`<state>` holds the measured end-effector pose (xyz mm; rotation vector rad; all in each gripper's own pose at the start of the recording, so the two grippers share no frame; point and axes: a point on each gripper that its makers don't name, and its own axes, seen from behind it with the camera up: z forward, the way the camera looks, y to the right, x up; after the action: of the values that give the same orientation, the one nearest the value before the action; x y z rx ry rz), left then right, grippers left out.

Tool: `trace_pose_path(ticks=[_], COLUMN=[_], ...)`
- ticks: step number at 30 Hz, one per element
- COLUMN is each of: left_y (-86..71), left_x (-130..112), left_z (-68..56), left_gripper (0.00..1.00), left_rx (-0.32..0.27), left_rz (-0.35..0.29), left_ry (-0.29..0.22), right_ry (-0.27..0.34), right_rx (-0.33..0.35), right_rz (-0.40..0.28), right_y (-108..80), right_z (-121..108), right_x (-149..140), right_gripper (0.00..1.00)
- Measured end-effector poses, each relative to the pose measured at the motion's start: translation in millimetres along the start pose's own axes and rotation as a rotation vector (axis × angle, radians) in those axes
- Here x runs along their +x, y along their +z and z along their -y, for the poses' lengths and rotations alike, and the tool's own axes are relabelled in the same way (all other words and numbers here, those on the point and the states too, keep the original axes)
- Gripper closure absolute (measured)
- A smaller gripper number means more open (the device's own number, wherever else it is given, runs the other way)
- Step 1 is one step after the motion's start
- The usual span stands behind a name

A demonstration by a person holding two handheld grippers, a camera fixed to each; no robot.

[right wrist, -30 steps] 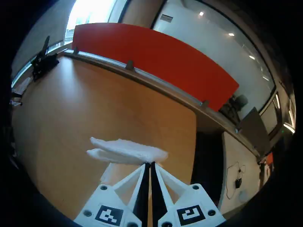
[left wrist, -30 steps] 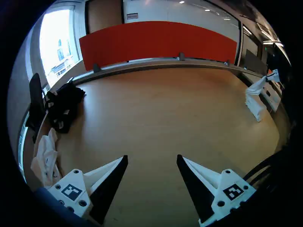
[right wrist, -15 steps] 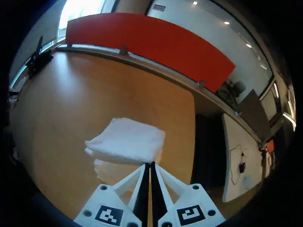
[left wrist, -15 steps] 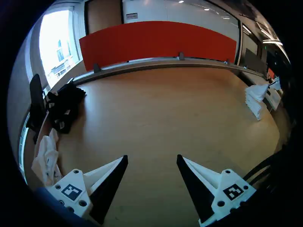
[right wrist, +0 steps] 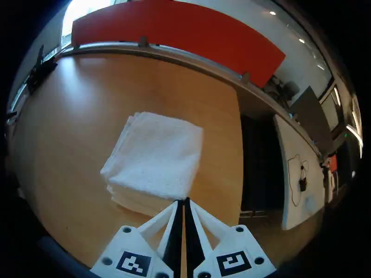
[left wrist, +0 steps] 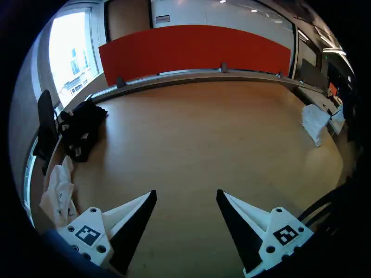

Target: Fold towel

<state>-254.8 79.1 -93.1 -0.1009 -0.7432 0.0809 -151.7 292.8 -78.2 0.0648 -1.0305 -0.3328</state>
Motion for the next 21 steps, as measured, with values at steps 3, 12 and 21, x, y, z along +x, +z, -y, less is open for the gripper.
trace_pose_path(ticks=[3,12,21], left_y=[-0.1,0.4,-0.2], left_x=[0.1,-0.2,0.0], left_z=[0.3,0.5,-0.1], left_gripper=[0.04,0.04,0.04], left_rx=[0.001,0.006,0.01], left_rz=[0.001,0.006,0.007], left_ry=[0.003,0.009,0.008], right_ry=[0.016,0.044,0.059], right_rx=[-0.001,0.009,0.007], right_rz=[0.019,0.054,0.066], right_y=[5.0,17.4,24.8], right_z=[-0.8,2.9,3.3], right_x=[-8.9,-23.7,-27.0], right_gripper=[0.96,0.96,0.96])
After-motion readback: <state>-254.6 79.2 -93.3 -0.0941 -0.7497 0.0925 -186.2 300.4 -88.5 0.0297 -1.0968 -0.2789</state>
